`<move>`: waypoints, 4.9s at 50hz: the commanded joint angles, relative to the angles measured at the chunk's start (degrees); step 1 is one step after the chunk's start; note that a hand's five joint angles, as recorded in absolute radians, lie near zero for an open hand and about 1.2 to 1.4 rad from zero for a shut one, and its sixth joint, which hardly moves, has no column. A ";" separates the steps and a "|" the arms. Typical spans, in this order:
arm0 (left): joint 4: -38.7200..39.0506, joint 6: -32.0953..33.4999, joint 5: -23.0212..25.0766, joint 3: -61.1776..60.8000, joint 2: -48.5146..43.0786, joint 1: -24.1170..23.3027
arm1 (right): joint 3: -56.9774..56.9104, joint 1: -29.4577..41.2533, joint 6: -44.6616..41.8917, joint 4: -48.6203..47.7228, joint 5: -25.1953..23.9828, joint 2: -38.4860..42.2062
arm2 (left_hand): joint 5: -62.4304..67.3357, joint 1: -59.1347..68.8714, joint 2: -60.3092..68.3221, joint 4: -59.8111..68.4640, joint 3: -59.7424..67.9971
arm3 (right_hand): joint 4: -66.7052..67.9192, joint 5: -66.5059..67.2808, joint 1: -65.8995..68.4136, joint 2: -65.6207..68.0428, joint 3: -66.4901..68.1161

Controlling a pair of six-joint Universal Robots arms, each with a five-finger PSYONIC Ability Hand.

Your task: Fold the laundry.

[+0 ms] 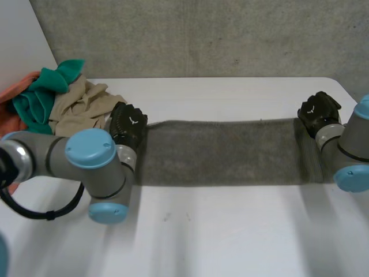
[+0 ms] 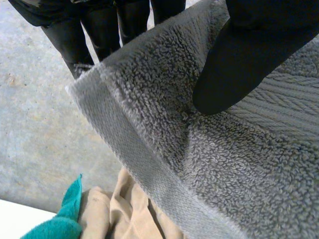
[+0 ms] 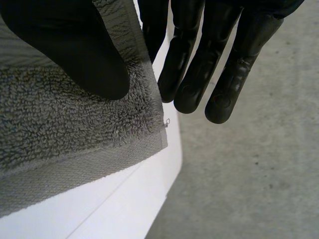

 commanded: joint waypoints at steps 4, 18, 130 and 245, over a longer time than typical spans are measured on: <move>7.51 4.24 0.45 10.98 -9.91 0.39 | -13.09 -0.19 -0.14 -5.95 0.15 12.90 | 1.64 2.25 -2.09 -2.17 -1.94 | -27.48 -26.98 -16.38 -26.76 -26.98; 14.99 3.71 -0.08 1.67 -2.18 -2.16 | -1.60 -0.45 19.77 -2.10 -3.97 -5.35 | -55.06 -54.45 -58.79 -58.87 -58.64 | -58.29 -57.79 -47.19 -57.57 -57.79; -8.92 -22.30 9.50 9.22 -3.58 -13.59 | 23.56 5.35 37.57 8.12 -9.78 -15.05 | -52.49 -51.88 -56.23 -56.30 -56.07 | -54.51 -54.00 -43.40 -53.79 -54.01; -30.36 -29.95 4.40 15.91 3.00 -11.83 | 4.29 12.47 53.12 20.61 -8.55 -13.02 | -51.14 -50.54 -54.88 -54.96 -54.72 | -58.29 -57.79 -47.19 -57.57 -57.79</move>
